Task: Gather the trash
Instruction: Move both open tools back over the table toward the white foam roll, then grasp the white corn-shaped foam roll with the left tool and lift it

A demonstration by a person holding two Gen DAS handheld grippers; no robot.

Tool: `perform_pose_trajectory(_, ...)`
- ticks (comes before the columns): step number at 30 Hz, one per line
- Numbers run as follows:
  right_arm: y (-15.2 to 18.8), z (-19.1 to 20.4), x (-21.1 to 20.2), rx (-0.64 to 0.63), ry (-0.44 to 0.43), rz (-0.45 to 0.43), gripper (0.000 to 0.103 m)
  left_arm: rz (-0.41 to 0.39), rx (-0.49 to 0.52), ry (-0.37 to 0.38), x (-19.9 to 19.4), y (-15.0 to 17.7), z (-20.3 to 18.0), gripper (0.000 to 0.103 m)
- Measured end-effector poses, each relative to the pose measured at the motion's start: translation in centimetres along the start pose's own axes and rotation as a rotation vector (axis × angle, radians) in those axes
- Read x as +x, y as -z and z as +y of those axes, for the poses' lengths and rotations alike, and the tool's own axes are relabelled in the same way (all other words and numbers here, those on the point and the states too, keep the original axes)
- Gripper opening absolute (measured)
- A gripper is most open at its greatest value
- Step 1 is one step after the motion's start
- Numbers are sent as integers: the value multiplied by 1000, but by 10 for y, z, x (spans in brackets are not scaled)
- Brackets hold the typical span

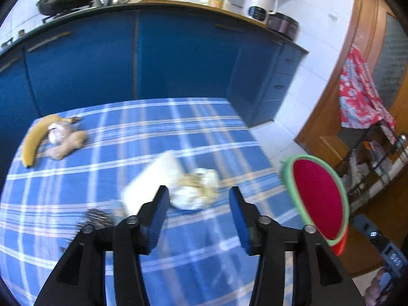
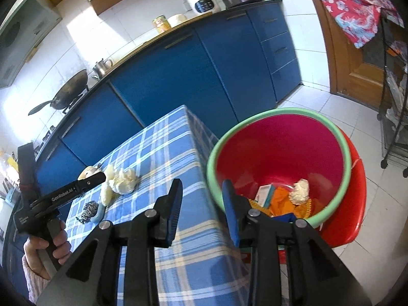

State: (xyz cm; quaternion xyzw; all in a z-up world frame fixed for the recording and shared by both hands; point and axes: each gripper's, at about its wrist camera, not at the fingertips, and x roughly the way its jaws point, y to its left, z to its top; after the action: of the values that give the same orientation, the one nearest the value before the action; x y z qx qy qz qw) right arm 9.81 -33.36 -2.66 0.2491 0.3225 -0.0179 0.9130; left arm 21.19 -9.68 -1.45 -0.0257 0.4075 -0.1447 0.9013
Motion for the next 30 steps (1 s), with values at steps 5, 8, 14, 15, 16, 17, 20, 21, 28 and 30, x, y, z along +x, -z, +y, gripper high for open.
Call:
perform_pose_trajectory(5, 0, 17, 7, -26, -9, 15, 36, 43, 4, -56, 14, -3, 25, 56)
perform_pose_trajectory(8, 0, 23, 12, -36, -14, 26, 36, 70, 19, -75, 24, -3, 32, 56)
perform_pose_trajectory(14, 0, 33, 22, -52, -15, 46, 36, 109, 27, -89, 43, -7, 43, 56)
perform_pose_trajectory(15, 0, 34, 24, -53, -16, 50, 36, 112, 27, -88, 45, -7, 45, 56)
perform_pose_trajectory(16, 0, 36, 26, -57, -16, 53, 36, 120, 25, -87, 49, -8, 47, 56)
perform_pose_trajectory(17, 0, 37, 27, -59, -15, 55, 36, 128, 19, -89, 53, -9, 50, 56)
perform_pose_trajectory(20, 0, 39, 31, -66, -13, 63, 36, 136, 6, -89, 61, -10, 56, 56)
perform_pose_trajectory(21, -1, 40, 33, -70, -12, 66, 36, 132, 0, -85, 62, -10, 57, 56)
perform_pose_trajectory(28, 1, 44, 41, -81, -16, 85, 36, 104, 21, -64, 61, -12, 57, 25)
perform_pose_trajectory(30, 2, 47, 44, -87, -21, 92, 36, 92, 27, -60, 59, -11, 57, 23)
